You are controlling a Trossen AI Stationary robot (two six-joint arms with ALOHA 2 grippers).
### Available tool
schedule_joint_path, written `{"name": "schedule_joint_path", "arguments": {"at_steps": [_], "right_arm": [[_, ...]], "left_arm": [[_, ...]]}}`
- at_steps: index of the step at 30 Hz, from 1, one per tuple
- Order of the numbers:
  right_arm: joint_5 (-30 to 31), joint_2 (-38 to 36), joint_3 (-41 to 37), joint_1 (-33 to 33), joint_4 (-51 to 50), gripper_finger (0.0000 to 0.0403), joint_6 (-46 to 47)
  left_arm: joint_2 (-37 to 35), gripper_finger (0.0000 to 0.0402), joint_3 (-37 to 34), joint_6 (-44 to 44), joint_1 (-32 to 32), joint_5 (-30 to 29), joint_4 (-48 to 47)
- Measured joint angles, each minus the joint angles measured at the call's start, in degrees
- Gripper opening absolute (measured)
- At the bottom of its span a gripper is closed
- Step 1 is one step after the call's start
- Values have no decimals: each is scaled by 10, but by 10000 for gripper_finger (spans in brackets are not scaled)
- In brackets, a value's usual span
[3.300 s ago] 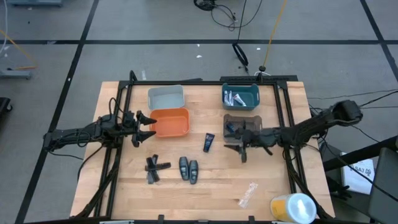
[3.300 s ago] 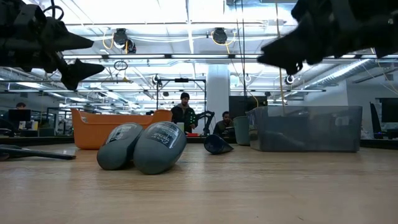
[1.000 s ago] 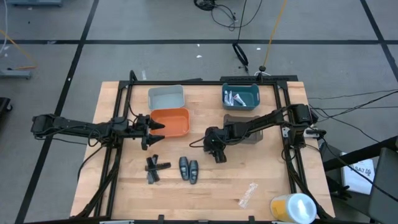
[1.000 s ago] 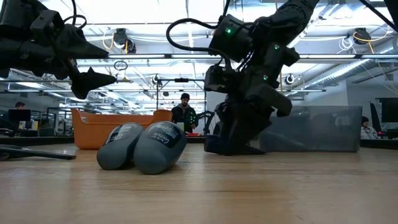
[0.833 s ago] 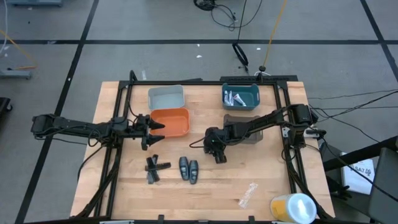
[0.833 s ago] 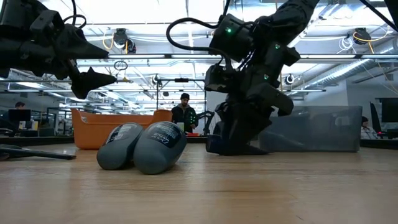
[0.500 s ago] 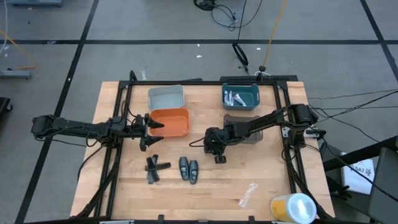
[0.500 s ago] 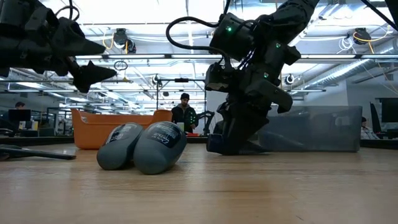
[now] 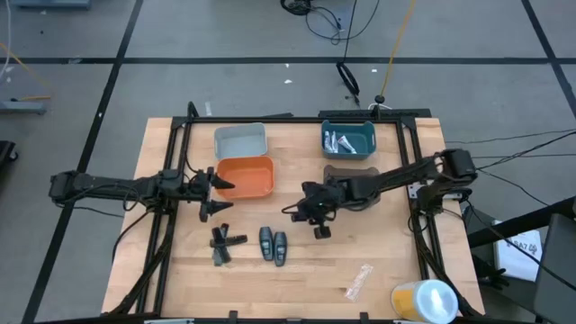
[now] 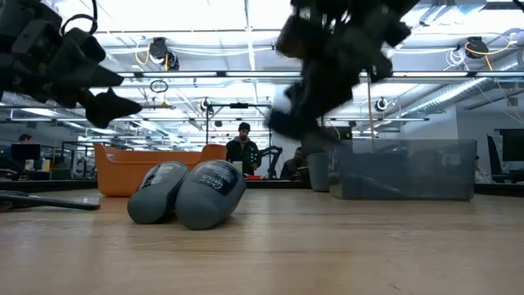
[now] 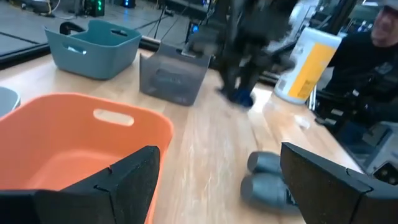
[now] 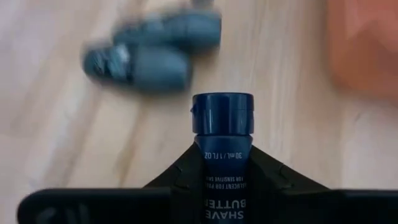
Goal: Pick & Place Travel size toiletries
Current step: Put the blue shave cream into the black bin
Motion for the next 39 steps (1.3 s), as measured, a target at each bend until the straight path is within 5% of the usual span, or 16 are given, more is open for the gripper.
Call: {"name": "schedule_joint_path", "arguments": {"at_steps": [6, 20, 39], "right_arm": [[0, -88, -27, 10, 18, 71, -11], [63, -287, -236, -38, 162, 70, 21], [85, -425, -397, -116, 191, 70, 80]], "left_arm": [[-31, 328, 0, 23, 0, -18, -45], [-54, 328, 0, 24, 0, -30, -44], [-54, 328, 0, 24, 0, -30, -40]]}}
